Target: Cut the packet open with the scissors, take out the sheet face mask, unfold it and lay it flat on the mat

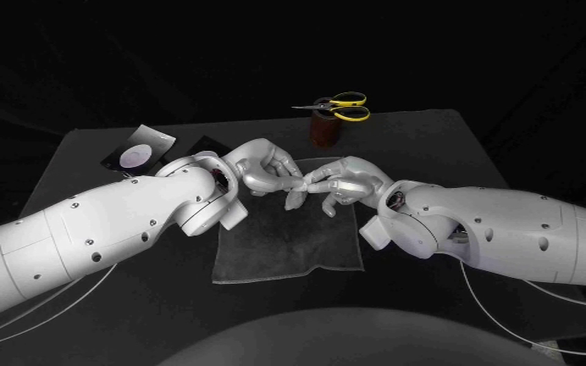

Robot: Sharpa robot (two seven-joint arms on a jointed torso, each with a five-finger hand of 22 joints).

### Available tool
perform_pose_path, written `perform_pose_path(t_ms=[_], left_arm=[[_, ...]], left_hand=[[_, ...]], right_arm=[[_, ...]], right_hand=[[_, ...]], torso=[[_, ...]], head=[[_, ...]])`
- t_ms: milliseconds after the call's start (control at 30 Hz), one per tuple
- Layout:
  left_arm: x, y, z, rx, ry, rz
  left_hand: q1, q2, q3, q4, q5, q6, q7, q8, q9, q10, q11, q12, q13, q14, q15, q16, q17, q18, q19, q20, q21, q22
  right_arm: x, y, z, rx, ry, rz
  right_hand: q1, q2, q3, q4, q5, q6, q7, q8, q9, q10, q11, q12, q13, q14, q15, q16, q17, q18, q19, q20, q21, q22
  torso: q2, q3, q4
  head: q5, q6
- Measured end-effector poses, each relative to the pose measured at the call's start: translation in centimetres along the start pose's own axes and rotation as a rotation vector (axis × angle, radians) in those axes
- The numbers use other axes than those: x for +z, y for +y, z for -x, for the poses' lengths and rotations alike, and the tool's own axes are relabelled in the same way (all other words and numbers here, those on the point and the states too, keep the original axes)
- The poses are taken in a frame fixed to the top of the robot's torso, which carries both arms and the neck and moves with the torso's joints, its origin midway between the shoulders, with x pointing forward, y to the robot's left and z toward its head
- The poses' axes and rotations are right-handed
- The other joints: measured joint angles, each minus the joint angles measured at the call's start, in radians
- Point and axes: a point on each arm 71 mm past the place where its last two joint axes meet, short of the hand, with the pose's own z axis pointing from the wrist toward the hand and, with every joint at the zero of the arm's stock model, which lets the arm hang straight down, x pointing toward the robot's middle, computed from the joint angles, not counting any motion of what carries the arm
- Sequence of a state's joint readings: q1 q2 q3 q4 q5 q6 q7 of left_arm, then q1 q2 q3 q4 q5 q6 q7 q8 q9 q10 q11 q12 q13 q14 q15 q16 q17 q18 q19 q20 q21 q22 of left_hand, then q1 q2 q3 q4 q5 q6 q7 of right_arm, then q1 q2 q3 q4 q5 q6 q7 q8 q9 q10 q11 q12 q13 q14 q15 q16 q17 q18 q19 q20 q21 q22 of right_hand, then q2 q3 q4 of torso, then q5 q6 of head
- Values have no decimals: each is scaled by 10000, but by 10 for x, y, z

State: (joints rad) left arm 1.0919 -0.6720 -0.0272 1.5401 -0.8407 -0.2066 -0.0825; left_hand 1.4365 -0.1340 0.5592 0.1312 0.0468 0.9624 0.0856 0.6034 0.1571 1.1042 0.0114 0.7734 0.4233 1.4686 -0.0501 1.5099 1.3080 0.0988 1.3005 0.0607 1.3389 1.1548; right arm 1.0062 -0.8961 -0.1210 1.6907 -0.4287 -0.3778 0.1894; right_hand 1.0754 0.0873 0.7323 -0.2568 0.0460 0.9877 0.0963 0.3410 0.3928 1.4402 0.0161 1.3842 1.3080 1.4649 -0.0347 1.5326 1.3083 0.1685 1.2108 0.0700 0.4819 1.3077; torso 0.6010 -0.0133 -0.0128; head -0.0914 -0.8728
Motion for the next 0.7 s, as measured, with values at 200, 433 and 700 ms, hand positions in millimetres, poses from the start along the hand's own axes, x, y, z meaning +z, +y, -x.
perform_pose_path(t_ms=[200,433,700], left_arm=[[0,1,0,-72,57,4],[-1,2,0,-132,108,13],[-1,4,1,-166,89,80]], left_hand=[[-307,65,654,-82,8,-289,98,81,1,-52,52,-96,-1,-39,38,-8,0,0,-73,2,-47,-47],[-593,67,1205,-169,8,-370,120,155,0,-53,53,-136,51,-1,76,-9,0,0,-73,3,-47,-43],[-1037,-26,1933,-401,-3,-394,102,176,1,71,111,-26,208,0,77,-7,0,0,77,37,125,296]], right_arm=[[0,0,1,-21,-29,3],[0,0,1,-30,-31,15],[0,1,2,-25,-34,56]], right_hand=[[0,0,0,0,-2,20,2,0,0,0,0,0,-7,-2,2,-1,0,-3,0,0,0,-4],[0,0,-1,-1,-2,20,2,0,0,-1,0,-1,-7,-3,3,37,-9,-19,0,0,-1,-1],[0,0,-1,-1,-18,18,1,0,0,-1,1,-2,0,-4,4,39,-9,-67,0,0,-1,4]], torso=[[-1,-5,2],[0,-5,2],[0,1,2]], head=[[-12,0],[-9,0],[7,0]])
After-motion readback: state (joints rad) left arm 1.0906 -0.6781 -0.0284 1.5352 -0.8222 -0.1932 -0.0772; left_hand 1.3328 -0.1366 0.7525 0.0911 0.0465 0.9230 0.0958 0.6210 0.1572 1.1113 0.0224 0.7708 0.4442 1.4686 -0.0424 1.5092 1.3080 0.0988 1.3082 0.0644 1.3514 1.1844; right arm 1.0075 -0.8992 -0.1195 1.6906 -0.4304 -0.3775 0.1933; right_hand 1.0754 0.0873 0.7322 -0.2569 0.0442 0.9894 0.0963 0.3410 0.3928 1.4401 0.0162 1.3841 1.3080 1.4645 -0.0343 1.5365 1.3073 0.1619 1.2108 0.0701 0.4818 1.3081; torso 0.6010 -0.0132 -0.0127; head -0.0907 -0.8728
